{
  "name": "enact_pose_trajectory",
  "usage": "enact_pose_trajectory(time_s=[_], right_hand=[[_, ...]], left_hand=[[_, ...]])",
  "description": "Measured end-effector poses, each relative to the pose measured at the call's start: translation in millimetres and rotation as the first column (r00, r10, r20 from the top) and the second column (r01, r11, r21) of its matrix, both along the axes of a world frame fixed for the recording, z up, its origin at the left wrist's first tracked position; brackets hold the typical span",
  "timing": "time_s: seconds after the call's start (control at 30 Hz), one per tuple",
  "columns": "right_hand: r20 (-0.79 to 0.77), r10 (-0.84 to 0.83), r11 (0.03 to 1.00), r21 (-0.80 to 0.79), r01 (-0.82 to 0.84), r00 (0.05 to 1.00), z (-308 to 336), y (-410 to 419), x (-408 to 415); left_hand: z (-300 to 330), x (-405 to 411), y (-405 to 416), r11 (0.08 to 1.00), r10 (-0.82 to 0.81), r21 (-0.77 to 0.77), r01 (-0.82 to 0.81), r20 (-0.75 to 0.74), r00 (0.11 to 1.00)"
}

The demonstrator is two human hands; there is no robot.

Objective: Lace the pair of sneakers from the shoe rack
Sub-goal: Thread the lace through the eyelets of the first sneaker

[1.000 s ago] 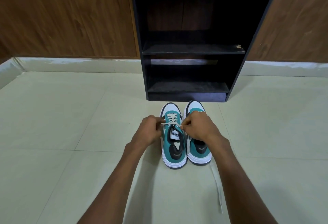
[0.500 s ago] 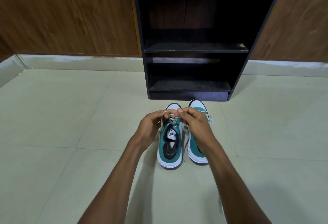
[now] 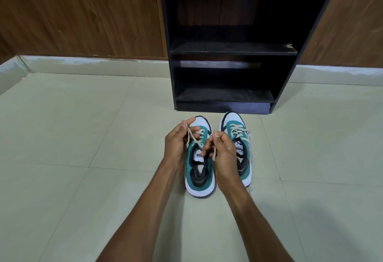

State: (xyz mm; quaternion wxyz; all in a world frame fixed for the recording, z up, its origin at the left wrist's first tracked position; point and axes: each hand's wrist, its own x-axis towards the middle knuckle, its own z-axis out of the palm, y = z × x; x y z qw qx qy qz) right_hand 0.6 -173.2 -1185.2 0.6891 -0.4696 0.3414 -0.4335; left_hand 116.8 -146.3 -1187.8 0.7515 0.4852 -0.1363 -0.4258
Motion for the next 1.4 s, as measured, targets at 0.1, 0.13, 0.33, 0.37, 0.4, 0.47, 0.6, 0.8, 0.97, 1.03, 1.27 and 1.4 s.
enact_pose_trajectory(time_s=[0.1, 0.13, 0.33, 0.37, 0.4, 0.47, 0.6, 0.8, 0.97, 1.03, 1.27, 1.4], right_hand=[[-0.078, -0.087, 0.995, -0.044, 0.084, 0.993, -7, 9, -1], [-0.1, -0.106, 0.993, -0.062, 0.1, 0.989, -10, 12, 0], [-0.18, -0.137, 0.976, -0.192, 0.102, 0.974, -12, 31, 1], [-0.19, -0.137, 0.972, -0.217, 0.095, 0.972, -11, 34, 0], [-0.202, -0.136, 0.967, -0.239, 0.086, 0.97, -10, 37, 0], [-0.237, -0.137, 0.961, -0.266, 0.071, 0.962, -8, 44, -2], [-0.252, -0.156, 0.952, -0.298, 0.077, 0.955, -3, 53, -8], [-0.251, -0.182, 0.932, -0.352, 0.085, 0.951, -1, 58, -13], [-0.23, -0.186, 0.939, -0.327, 0.104, 0.955, -3, 61, -16], [-0.225, -0.199, 0.94, -0.318, 0.121, 0.954, -4, 61, -16], [-0.221, -0.266, 0.937, -0.286, 0.198, 0.938, -6, 60, -10], [-0.208, -0.278, 0.948, -0.215, 0.233, 0.938, -8, 57, -11]], left_hand=[[-3, 0, 0, 0.997, -0.004, 0.071, -0.008, 0.165, 0.986], [-3, 1, -1, 0.996, -0.005, 0.09, -0.017, 0.233, 0.973], [-9, 5, -8, 0.991, 0.014, 0.115, -0.071, 0.435, 0.9], [-11, 5, -8, 0.989, 0.027, 0.118, -0.085, 0.43, 0.902], [-12, 6, -9, 0.988, 0.033, 0.121, -0.093, 0.423, 0.906], [-14, 8, -12, 0.986, 0.019, 0.142, -0.083, 0.401, 0.916], [-14, 5, -19, 0.979, 0.002, 0.184, -0.085, 0.408, 0.913], [-23, 9, -29, 0.971, 0.005, 0.203, -0.124, 0.503, 0.864], [-26, 11, -34, 0.964, 0.018, 0.213, -0.158, 0.544, 0.839], [-25, 10, -34, 0.961, 0.012, 0.227, -0.156, 0.533, 0.846], [-19, 6, -30, 0.96, -0.002, 0.243, -0.142, 0.51, 0.86], [-14, 5, -21, 0.966, -0.056, 0.25, -0.066, 0.453, 0.89]])
